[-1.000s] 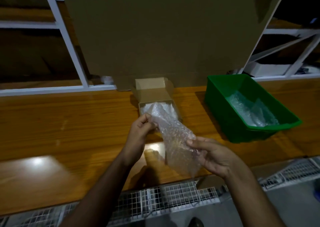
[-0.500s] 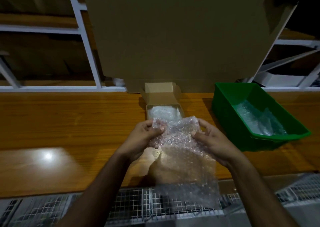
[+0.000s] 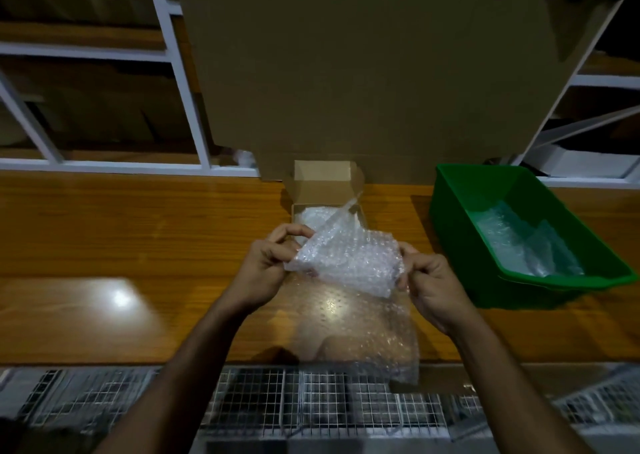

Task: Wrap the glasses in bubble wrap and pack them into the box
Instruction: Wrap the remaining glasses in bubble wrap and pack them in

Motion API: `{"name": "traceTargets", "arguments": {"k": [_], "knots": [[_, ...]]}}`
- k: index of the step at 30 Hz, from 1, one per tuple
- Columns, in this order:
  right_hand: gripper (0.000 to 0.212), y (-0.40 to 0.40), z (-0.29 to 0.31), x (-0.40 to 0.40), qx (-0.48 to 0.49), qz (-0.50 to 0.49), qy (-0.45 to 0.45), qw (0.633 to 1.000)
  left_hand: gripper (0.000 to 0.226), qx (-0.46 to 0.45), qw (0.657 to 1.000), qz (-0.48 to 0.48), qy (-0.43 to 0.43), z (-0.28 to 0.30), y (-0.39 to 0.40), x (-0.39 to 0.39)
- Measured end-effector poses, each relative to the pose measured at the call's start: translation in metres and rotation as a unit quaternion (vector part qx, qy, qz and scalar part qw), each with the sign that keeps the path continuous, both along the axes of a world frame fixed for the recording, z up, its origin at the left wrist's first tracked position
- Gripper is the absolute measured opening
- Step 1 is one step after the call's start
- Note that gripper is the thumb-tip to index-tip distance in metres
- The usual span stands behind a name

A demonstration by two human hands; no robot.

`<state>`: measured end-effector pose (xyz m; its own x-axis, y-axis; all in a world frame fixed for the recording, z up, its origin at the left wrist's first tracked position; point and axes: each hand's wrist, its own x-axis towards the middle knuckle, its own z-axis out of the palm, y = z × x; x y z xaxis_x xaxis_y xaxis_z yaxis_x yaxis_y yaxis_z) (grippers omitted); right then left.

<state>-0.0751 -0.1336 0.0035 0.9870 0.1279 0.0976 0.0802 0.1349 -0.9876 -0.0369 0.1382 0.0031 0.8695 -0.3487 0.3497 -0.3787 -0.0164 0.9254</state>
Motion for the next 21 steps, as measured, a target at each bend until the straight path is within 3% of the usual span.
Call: {"name": "traceTargets", "arguments": {"k": [2, 4, 6, 11, 12, 14, 16, 18, 19, 21], "knots": [[0.012, -0.007, -0.005, 0.002, 0.087, 0.033, 0.02, 0.995, 0.015, -0.003, 1.0, 0.02, 0.009, -0.012, -0.002, 0.004], [0.045, -0.01, -0.006, 0.004, 0.134, 0.069, 0.073, 0.986, 0.012, 0.003, 0.999, 0.037, 0.016, -0.024, -0.004, 0.008], [0.071, -0.007, -0.009, 0.001, 0.117, 0.064, 0.091, 0.987, 0.015, 0.023, 0.998, 0.048, 0.014, -0.032, -0.009, 0.011], [0.078, 0.004, -0.004, -0.005, -0.008, -0.025, -0.045, 0.999, 0.025, 0.015, 0.992, 0.08, 0.1, -0.047, -0.014, 0.017], [0.074, 0.0, -0.004, -0.006, -0.045, -0.02, -0.09, 0.995, 0.031, -0.004, 0.988, 0.076, 0.136, -0.047, -0.015, 0.017], [0.057, -0.01, -0.008, -0.007, -0.235, 0.015, -0.171, 0.957, 0.046, -0.01, 0.979, 0.072, 0.19, -0.048, -0.014, 0.017], [0.069, -0.021, -0.018, -0.007, -0.439, 0.087, -0.169, 0.878, 0.044, 0.005, 0.972, 0.074, 0.224, -0.053, -0.012, 0.018], [0.064, -0.025, -0.023, -0.01, -0.518, 0.166, -0.123, 0.83, 0.029, -0.01, 0.962, 0.083, 0.262, -0.058, -0.011, 0.018], [0.061, -0.025, -0.024, -0.012, -0.494, 0.179, -0.112, 0.843, 0.026, -0.022, 0.957, 0.094, 0.275, -0.061, -0.011, 0.018], [0.06, -0.02, -0.03, -0.009, -0.378, 0.111, -0.065, 0.917, 0.03, -0.042, 0.948, 0.114, 0.294, -0.065, -0.009, 0.017]]}}
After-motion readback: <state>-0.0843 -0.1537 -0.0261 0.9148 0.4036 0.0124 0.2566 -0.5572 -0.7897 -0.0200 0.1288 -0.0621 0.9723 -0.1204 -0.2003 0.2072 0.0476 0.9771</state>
